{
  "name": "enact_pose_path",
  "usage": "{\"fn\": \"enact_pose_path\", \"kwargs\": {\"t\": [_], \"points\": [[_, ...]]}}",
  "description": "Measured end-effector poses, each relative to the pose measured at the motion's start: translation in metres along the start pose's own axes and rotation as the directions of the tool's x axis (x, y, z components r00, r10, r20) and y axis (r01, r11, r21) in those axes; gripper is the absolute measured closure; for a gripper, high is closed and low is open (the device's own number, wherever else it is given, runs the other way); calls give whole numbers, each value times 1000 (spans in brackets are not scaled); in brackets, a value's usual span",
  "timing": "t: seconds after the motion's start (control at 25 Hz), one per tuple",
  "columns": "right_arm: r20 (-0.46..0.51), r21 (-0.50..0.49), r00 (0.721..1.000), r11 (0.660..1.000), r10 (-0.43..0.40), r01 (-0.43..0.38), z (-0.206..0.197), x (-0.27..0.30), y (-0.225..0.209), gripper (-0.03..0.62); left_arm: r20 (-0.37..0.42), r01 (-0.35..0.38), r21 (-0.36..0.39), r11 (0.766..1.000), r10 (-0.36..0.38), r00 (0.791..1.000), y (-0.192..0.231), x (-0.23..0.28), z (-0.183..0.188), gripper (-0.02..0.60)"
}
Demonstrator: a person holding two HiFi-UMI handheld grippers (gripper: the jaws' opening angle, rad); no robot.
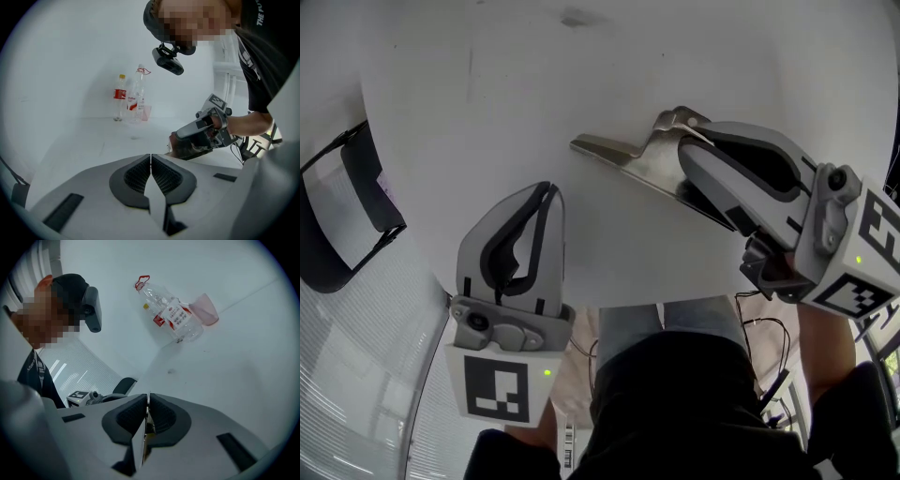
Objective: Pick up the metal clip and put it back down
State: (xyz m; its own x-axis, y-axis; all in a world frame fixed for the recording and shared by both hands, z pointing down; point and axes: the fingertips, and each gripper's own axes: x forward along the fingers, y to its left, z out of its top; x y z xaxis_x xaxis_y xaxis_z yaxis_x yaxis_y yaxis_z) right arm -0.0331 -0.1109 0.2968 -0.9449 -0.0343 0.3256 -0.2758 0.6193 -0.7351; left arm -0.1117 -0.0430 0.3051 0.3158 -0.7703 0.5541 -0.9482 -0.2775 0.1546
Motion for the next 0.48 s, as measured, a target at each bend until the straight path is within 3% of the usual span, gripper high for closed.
{"fn": "enact_pose_path", "kwargs": {"t": [0.48], "points": [[-3, -44, 999, 998, -38, 38, 1, -5, -3, 557, -16, 18, -16, 1000, -18, 1000, -5, 2, 2, 558]]}}
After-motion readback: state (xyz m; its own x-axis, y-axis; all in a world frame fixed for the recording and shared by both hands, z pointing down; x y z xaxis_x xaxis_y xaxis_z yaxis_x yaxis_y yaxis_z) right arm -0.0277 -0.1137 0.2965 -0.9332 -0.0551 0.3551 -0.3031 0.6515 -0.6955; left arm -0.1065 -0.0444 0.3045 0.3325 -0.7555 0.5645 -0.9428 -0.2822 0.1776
